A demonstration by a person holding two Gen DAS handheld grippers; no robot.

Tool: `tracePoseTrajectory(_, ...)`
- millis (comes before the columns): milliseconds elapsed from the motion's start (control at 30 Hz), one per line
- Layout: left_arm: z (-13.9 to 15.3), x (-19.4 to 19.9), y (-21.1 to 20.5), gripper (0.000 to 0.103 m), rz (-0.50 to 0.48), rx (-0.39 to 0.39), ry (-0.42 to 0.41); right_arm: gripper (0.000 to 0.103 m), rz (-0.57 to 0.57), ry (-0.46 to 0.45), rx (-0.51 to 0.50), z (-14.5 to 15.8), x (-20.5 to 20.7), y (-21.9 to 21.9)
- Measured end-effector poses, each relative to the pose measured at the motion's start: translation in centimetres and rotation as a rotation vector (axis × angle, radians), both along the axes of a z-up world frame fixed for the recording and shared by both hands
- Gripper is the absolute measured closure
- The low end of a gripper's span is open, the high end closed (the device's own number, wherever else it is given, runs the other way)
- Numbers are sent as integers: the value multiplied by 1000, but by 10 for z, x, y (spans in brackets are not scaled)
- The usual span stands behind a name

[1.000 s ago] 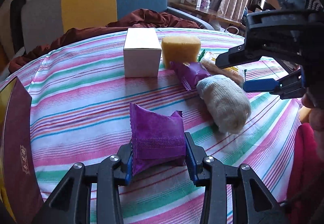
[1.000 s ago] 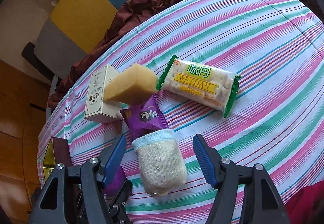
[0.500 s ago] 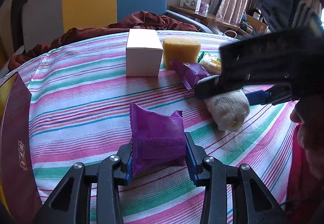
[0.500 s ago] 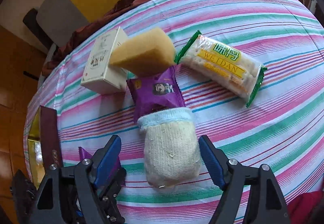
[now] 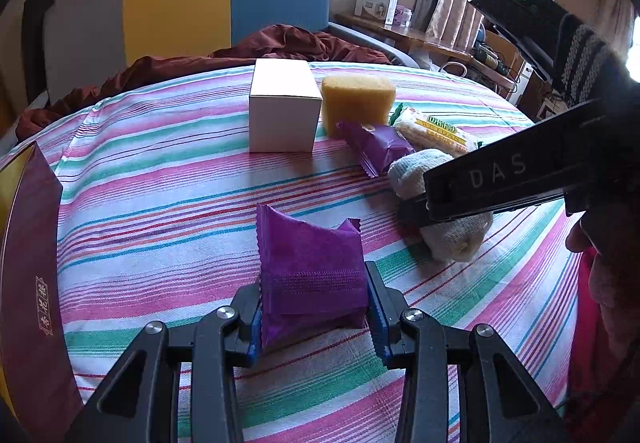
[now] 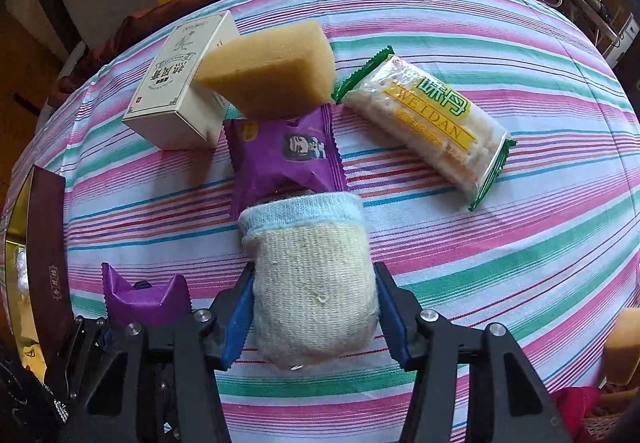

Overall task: Organize objects
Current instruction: 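Carry the purple packet into the gold tray and open the left tool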

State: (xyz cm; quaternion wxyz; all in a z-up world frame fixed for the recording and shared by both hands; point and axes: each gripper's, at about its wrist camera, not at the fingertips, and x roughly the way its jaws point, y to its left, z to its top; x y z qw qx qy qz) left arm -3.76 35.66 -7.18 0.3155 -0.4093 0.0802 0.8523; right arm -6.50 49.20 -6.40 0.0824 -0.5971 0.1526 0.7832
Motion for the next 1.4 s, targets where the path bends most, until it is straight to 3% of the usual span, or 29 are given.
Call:
tracePoseTrajectory(867, 7, 12, -10, 63, 12, -33, -5, 47, 60, -1, 77, -2, 8, -8)
tracePoseTrajectory(933, 14, 20, -19, 63, 6, -17, -19, 47, 66, 1, 86, -1, 9, -8)
tracePoseTrajectory(1100, 56, 35, -53, 63, -6, 39, 37, 47, 71, 3, 96, -1, 12, -8)
tracePoseTrajectory(1400, 95, 6, -151, 62, 167, 78, 34, 47, 82, 4, 124, 0, 12, -2)
